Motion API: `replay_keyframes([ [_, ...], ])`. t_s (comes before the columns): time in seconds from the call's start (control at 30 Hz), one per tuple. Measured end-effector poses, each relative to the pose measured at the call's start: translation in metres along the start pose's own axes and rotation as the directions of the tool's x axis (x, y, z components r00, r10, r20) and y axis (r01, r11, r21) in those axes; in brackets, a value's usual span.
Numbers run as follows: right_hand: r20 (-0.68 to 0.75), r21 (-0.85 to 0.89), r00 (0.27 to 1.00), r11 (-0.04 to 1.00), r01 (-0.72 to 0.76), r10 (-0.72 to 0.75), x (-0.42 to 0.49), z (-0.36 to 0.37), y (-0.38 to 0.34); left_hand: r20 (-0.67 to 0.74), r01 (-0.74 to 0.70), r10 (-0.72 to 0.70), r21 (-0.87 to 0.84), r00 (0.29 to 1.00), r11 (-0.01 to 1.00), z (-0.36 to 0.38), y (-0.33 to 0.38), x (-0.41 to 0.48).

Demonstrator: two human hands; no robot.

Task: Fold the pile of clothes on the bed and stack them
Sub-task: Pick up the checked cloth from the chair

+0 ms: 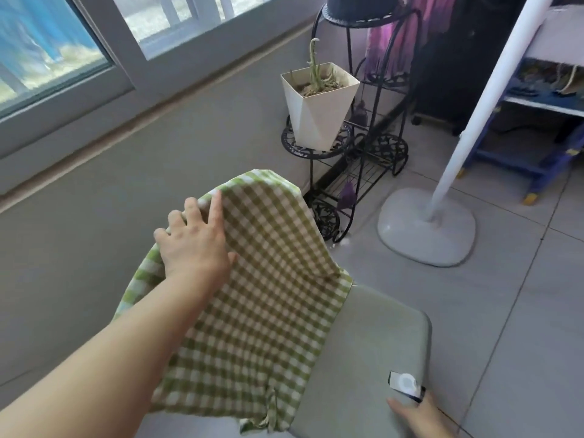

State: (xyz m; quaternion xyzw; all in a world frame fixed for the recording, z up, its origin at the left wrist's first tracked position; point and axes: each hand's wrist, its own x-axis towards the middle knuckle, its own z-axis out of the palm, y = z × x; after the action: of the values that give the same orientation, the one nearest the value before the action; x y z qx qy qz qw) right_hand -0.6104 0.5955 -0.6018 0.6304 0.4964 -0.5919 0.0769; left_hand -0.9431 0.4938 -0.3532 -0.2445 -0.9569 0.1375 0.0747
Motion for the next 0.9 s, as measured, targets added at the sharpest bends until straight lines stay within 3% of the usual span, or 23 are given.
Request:
replay_keyframes([
  [0.13,-0.051,0.171,0.995,0.981,0.091,-0.083,0.011,0.007,0.0,-0.03,0.016,-0.017,-0.03,0.999,0.999,-0.001,-0.004,0.002],
  [0.33,0.042,0.407,0.999,0.913,-0.014,-0.004,0.012,0.006,0.007,-0.053,0.031,-0.037,-0.099,0.998,0.995,-0.002,0.001,0.001],
  [0.9,-0.053,0.628,0.994,0.771,0.107,-0.094,0.038,-0.014,0.009,-0.112,-0.022,0.005,-0.155,0.994,0.988,-0.013,0.015,-0.001],
])
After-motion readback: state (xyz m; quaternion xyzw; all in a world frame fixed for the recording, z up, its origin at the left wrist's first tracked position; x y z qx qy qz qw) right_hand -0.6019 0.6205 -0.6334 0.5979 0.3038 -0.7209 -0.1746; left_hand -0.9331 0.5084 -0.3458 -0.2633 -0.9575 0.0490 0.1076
